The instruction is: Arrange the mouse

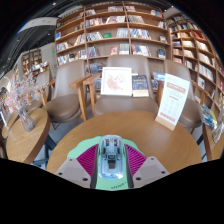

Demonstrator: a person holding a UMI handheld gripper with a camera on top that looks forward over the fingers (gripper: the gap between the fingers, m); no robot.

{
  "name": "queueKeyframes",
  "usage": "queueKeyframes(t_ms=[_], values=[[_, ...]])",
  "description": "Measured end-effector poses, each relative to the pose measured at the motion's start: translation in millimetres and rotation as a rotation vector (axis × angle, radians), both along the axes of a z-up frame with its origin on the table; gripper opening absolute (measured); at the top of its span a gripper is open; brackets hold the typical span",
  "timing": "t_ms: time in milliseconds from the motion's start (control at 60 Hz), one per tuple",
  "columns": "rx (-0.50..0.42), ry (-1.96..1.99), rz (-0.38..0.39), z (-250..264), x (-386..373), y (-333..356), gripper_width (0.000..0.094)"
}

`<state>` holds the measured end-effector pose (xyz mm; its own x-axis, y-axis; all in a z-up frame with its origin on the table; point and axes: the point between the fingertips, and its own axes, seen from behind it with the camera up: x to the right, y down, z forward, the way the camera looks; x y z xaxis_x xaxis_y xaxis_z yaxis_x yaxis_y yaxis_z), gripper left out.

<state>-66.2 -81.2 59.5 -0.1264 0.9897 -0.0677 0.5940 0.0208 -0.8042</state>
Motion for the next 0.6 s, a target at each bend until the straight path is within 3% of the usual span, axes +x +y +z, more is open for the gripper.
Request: queueKeyframes(t_ms=[133, 300, 383, 467, 600], values=[[0.066, -0.037, -0.025, -42, -2, -5, 0.0413], [0.060, -0.064, -0.056, -69, 3, -7, 0.0454], [0.076, -0.072, -0.084, -71, 4, -2, 0.0548], [0.058, -0.053, -0.115, -60, 9, -1, 0.0847], [0.035, -0.015, -0.110, -23, 35, -3, 0.0847]])
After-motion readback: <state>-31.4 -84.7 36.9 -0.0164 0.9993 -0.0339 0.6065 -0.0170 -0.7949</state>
